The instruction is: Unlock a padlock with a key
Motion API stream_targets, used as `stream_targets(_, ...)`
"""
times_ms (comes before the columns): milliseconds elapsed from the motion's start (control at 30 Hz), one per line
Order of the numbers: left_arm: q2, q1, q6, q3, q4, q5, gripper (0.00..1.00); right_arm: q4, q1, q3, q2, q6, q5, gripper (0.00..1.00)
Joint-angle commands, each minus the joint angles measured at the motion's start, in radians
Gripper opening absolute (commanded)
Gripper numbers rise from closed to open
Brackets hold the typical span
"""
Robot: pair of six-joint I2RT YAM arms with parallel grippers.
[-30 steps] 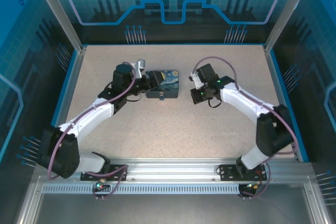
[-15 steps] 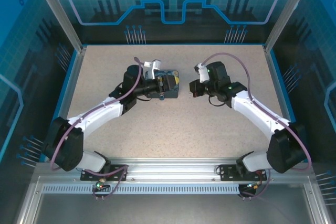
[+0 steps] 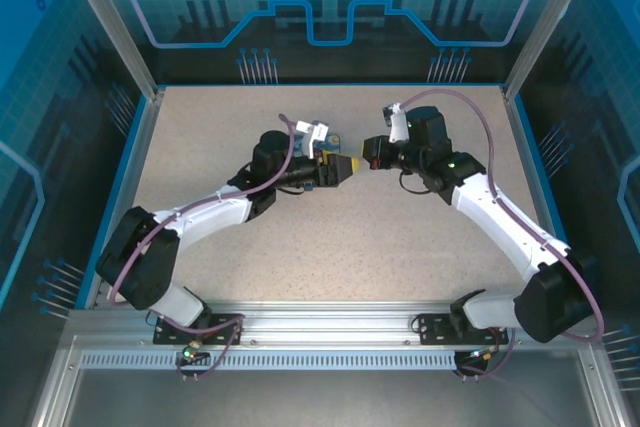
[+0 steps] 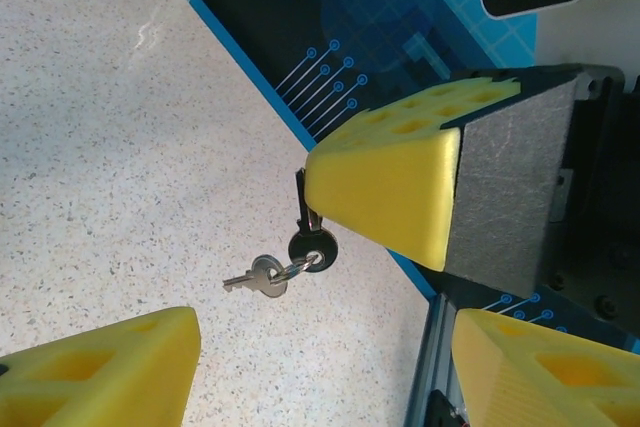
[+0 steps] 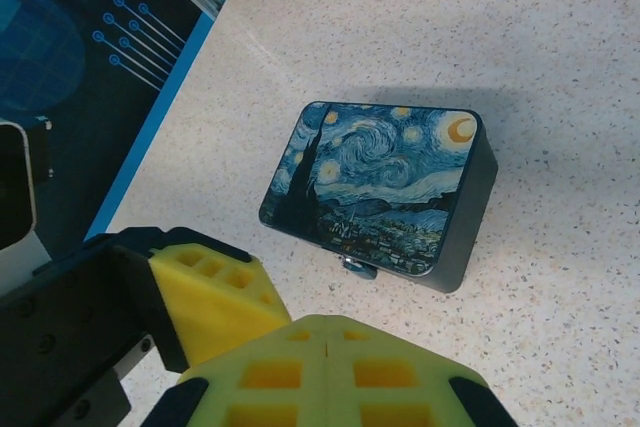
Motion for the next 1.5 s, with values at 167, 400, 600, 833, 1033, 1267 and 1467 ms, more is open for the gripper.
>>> stream_targets(167, 0.048, -0.018, 0.049, 0.041, 0.058, 0.025, 0.69, -0.025, -0.006, 0.076, 0.002, 0.044, -0.094, 0.00)
stream_targets(400, 0.068, -0.018, 0.044, 0.048, 0.086, 0.039, 0.62, -0.055, 0.001, 0.103, 0.029, 0.036, -0.127, 0.00)
stream_targets(600, 0.065, -0.018, 0.056, 0.050, 0.103, 0.037, 0.56, -0.090, 0.005, 0.128, 0.054, 0.026, -0.156, 0.00)
stream_targets(833, 0.062, -0.018, 0.062, 0.049, 0.103, 0.043, 0.30, -0.092, 0.004, 0.126, 0.050, 0.027, -0.153, 0.00)
stream_targets(1033, 0.056, -0.019, 0.068, 0.038, 0.094, 0.038, 0.08, -0.086, 0.000, 0.125, 0.050, 0.028, -0.166, 0.00)
stream_targets(1267, 0.053, -0.018, 0.081, 0.028, 0.098, 0.037, 0.00, -0.082, -0.031, 0.113, 0.030, 0.028, -0.201, 0.03)
stream_targets(1467, 0.056, -0.018, 0.101, 0.023, 0.098, 0.030, 0.00, -0.051, -0.057, 0.069, -0.012, 0.038, -0.230, 0.22)
